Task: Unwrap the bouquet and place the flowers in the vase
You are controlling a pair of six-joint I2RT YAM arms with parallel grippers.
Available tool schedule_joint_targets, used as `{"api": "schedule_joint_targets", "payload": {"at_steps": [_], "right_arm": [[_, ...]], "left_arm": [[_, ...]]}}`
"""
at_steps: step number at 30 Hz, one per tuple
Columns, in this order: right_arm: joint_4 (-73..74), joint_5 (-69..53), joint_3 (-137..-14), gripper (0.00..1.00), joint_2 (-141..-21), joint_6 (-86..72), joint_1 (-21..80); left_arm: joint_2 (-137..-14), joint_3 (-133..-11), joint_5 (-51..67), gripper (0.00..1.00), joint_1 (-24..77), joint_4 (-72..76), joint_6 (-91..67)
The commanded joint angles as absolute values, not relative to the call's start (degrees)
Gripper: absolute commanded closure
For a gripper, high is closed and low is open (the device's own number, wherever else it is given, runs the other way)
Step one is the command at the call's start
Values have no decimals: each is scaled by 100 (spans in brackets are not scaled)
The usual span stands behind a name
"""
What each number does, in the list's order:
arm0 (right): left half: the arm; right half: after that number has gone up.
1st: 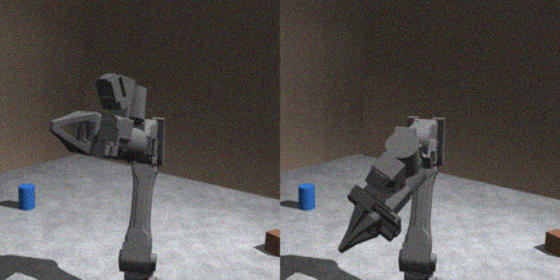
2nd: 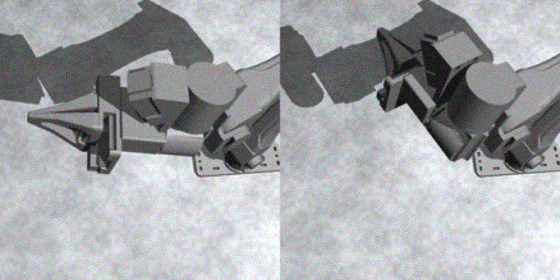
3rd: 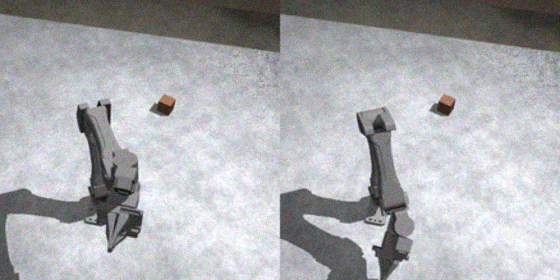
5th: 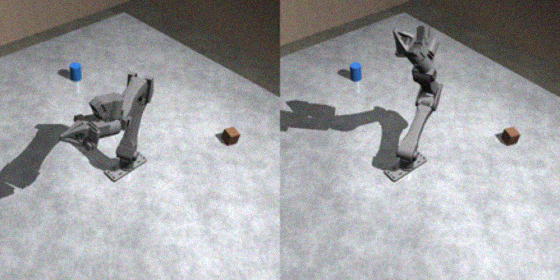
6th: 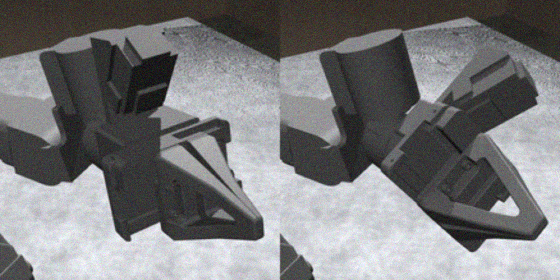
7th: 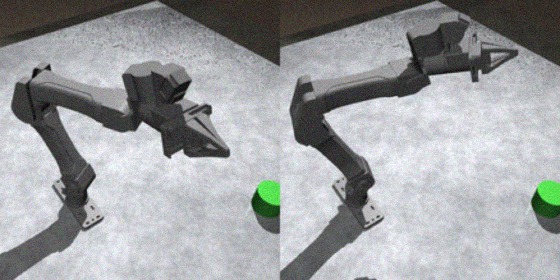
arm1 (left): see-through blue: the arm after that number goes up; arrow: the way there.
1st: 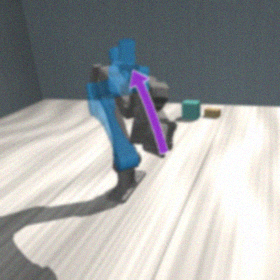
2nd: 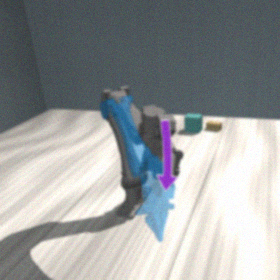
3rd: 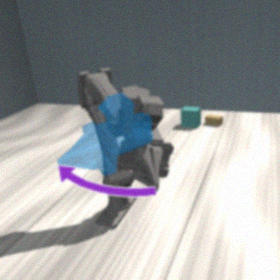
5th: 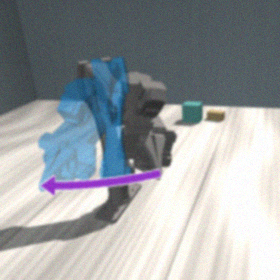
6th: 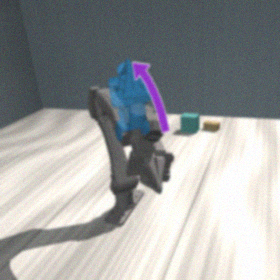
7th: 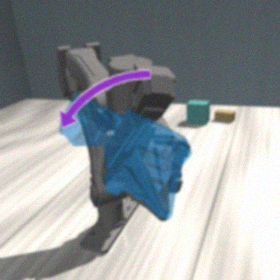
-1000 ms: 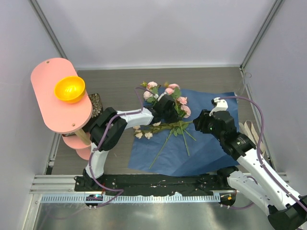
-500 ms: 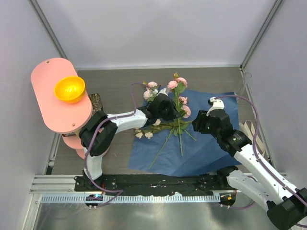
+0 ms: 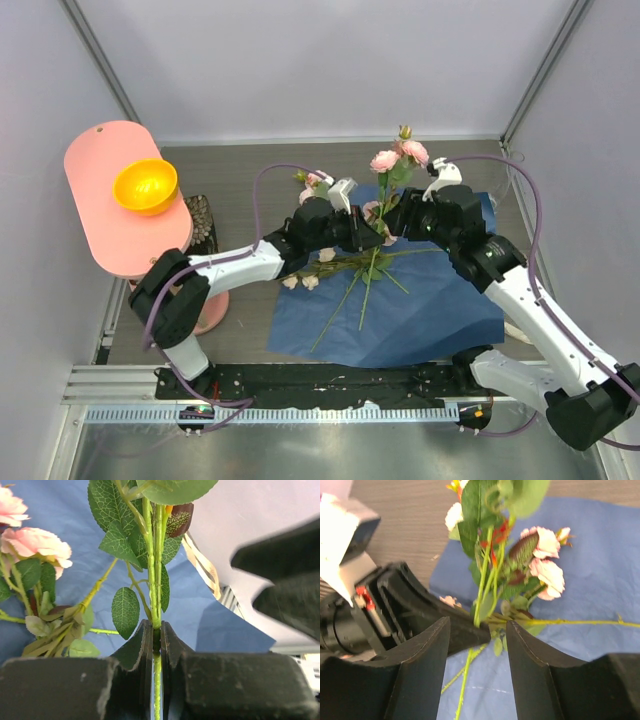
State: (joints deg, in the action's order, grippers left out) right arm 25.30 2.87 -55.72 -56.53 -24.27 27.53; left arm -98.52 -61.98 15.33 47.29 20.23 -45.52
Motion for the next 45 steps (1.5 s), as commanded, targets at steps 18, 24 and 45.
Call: {"api": "schedule_joint_targets", "payload": {"at_steps": [18, 24, 45], "right_arm": [[1723, 263, -5862, 84, -5775, -2813, 2725], [1319, 1543, -6115, 99, -5651, -2383, 2725], [-2145, 3200, -9472, 99, -8084, 1855, 370]], "left_arm": [[-8807, -5721, 2699, 97, 4843, 2840, -4096], [-8535, -6099, 2338, 38, 4747, 1750, -4332], [-7505, -5959, 2249, 12, 4105, -984, -3551]]}}
